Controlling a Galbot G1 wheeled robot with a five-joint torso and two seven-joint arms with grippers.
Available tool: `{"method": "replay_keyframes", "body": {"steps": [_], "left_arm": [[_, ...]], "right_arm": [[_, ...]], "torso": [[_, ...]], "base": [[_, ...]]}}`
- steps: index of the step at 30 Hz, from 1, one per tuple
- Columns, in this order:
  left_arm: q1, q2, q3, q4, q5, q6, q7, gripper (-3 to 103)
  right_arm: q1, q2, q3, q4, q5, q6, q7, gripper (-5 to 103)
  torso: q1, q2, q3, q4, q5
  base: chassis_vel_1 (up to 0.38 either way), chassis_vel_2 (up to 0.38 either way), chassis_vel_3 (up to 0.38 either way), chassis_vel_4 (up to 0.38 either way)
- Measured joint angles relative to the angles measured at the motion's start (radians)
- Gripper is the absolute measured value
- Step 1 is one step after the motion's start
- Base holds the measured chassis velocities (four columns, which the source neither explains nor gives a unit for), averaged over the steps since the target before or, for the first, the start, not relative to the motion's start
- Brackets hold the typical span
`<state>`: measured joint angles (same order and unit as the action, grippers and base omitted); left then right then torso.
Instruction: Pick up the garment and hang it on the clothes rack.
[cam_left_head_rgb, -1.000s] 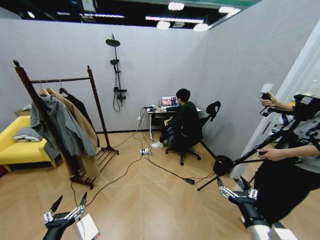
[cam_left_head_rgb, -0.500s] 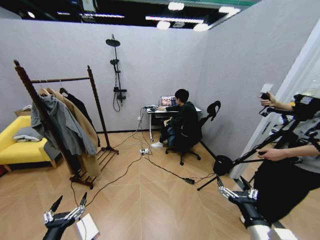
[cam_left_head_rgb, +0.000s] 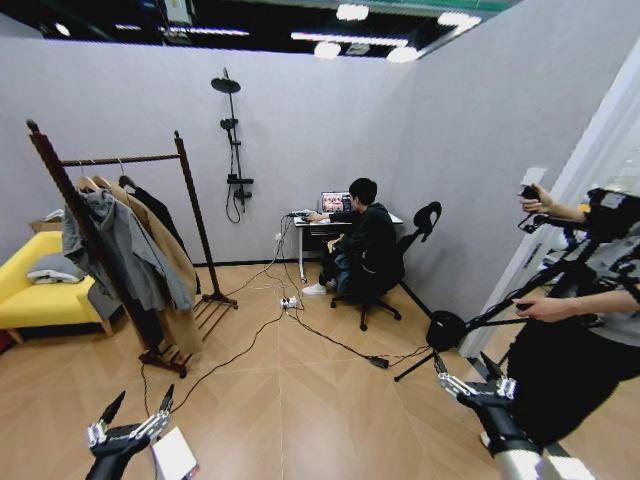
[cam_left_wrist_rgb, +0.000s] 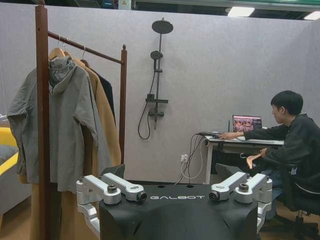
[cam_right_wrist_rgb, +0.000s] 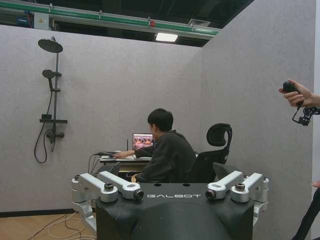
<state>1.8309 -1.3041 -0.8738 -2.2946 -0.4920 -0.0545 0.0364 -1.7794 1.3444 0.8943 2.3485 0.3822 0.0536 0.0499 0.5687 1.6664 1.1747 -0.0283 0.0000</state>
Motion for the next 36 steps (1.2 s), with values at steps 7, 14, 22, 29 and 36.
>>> {"method": "replay_keyframes", "body": {"steps": [7, 14, 22, 29, 36], "left_arm": [[0.000, 0.000, 0.000, 0.000, 0.000, 0.000, 0.000, 100], [0.000, 0.000, 0.000, 0.000, 0.000, 0.000, 0.000, 100], [0.000, 0.000, 0.000, 0.000, 0.000, 0.000, 0.000, 100], [0.000, 0.000, 0.000, 0.000, 0.000, 0.000, 0.000, 100], [0.000, 0.000, 0.000, 0.000, 0.000, 0.000, 0.000, 100]], "right_arm": [[0.000, 0.000, 0.000, 0.000, 0.000, 0.000, 0.000, 100], [0.000, 0.000, 0.000, 0.000, 0.000, 0.000, 0.000, 100], [0.000, 0.000, 0.000, 0.000, 0.000, 0.000, 0.000, 100], [0.028, 0.002, -0.008, -0.065, -0.032, 0.071, 0.020, 100], [0.098, 0.008, -0.024, -0.212, -0.109, 0.225, 0.074, 100]], "torso": [[0.000, 0.000, 0.000, 0.0000, 0.0002], [0.000, 0.000, 0.000, 0.0000, -0.0002], [0.000, 0.000, 0.000, 0.0000, 0.0003], [0.000, 0.000, 0.000, 0.0000, -0.0001], [0.000, 0.000, 0.000, 0.0002, 0.0003]], "base": [[-0.018, -0.022, 0.014, 0.014], [0.000, 0.000, 0.000, 0.000], [-0.024, -0.037, 0.026, 0.023], [-0.008, -0.003, 0.009, 0.003], [0.000, 0.000, 0.000, 0.000]]}}
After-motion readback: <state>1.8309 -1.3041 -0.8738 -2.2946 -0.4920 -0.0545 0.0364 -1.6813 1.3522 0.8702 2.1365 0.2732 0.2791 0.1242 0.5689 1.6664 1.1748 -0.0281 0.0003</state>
